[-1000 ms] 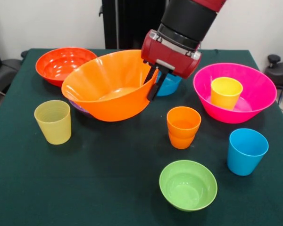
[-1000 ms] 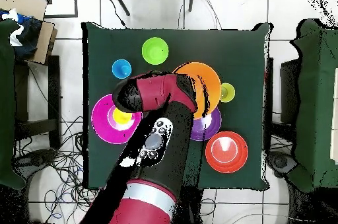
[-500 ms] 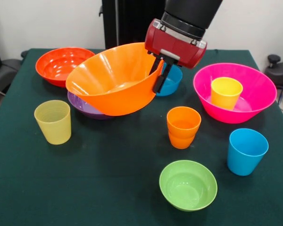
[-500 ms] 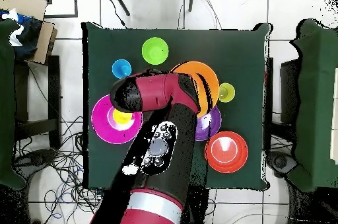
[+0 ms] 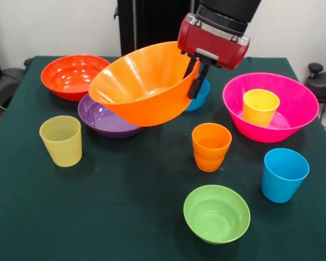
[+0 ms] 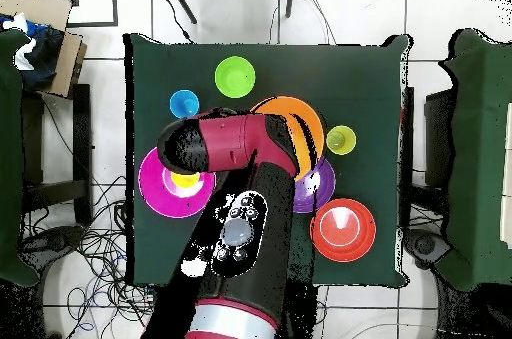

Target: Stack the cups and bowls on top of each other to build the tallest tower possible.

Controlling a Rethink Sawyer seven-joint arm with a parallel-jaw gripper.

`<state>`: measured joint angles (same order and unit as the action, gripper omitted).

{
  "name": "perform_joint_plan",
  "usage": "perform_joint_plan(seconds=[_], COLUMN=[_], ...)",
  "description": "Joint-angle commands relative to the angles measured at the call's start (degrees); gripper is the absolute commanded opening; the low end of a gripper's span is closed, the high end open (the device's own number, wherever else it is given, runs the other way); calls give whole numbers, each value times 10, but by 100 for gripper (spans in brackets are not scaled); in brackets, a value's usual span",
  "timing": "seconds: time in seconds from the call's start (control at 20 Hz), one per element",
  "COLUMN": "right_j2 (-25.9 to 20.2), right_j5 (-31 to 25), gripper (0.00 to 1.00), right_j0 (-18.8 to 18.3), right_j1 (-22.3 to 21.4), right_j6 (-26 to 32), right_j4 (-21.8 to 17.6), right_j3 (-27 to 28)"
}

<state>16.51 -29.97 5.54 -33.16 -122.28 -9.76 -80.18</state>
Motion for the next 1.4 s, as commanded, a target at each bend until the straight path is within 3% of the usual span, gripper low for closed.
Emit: perform_joint_plan(seconds=[0.05, 0.65, 1.4], right_j2=[-76, -73, -64], right_j5=[-91, -88, -124], gripper=[0, 0, 0], right_j0=[13, 28, 62], right_j1=[-10, -6, 2], right_j6=[-19, -36, -64], right_j4=[26, 50, 100], right_j3=[-49, -56, -38])
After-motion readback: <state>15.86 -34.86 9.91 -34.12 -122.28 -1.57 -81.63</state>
